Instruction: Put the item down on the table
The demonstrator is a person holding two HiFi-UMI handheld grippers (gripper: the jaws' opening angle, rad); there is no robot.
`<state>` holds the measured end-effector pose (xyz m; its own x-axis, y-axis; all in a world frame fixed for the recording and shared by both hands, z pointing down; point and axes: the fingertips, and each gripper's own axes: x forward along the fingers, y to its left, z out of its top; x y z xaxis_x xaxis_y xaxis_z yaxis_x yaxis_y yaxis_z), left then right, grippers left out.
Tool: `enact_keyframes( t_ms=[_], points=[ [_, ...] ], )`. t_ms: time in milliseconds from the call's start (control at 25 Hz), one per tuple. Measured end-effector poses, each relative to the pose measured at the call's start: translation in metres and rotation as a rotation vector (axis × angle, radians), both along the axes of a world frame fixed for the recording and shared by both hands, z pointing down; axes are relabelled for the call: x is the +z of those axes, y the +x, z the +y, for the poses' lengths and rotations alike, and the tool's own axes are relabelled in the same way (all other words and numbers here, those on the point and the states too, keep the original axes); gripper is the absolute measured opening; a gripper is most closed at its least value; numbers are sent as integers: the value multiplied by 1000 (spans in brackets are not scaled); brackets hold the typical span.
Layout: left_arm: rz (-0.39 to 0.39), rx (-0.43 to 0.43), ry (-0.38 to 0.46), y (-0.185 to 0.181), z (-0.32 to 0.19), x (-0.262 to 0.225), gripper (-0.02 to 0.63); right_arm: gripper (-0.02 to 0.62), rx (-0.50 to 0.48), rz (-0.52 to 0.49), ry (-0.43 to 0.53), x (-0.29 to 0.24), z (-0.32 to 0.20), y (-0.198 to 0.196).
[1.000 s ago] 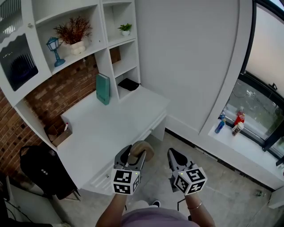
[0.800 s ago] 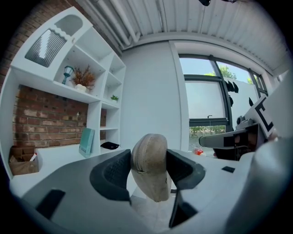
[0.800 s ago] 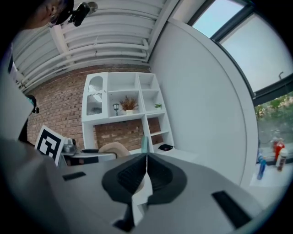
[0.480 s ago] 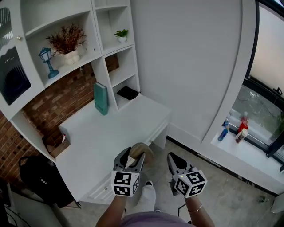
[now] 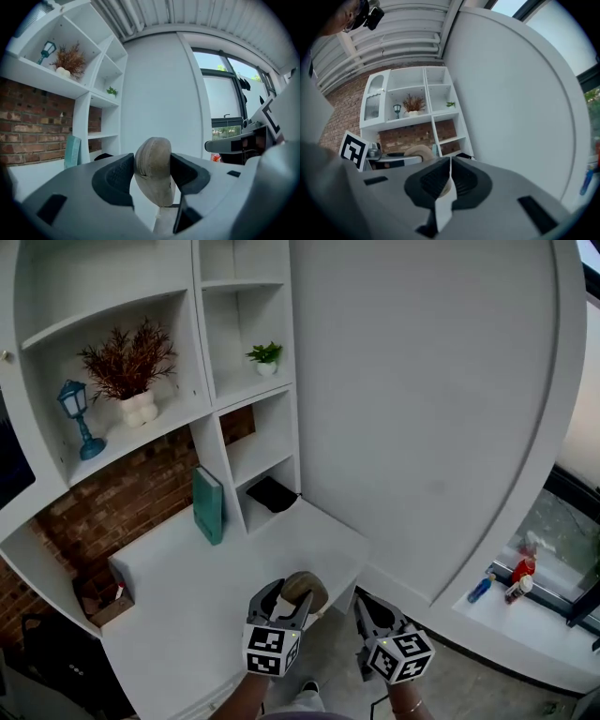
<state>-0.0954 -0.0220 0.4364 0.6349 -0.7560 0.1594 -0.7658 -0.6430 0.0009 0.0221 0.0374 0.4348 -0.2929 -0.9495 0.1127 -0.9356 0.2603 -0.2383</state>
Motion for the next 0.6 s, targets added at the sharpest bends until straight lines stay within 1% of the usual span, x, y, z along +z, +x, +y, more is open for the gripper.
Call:
enact_keyframes(
  t_ms=[80, 280, 400, 600],
  points=[
    [0, -6, 13, 2, -26, -5, 241, 0, -14, -1, 1, -2, -29, 0],
    [26, -54, 48, -6, -85, -18, 241, 0, -43, 10, 10, -7, -93, -2],
    [37, -78, 60, -14, -108, -23, 241, 0, -66, 14, 14, -10, -121, -7],
    [12, -116, 77, -20, -136, -28, 241, 0, -117, 11, 20, -13, -159, -11]
  ],
)
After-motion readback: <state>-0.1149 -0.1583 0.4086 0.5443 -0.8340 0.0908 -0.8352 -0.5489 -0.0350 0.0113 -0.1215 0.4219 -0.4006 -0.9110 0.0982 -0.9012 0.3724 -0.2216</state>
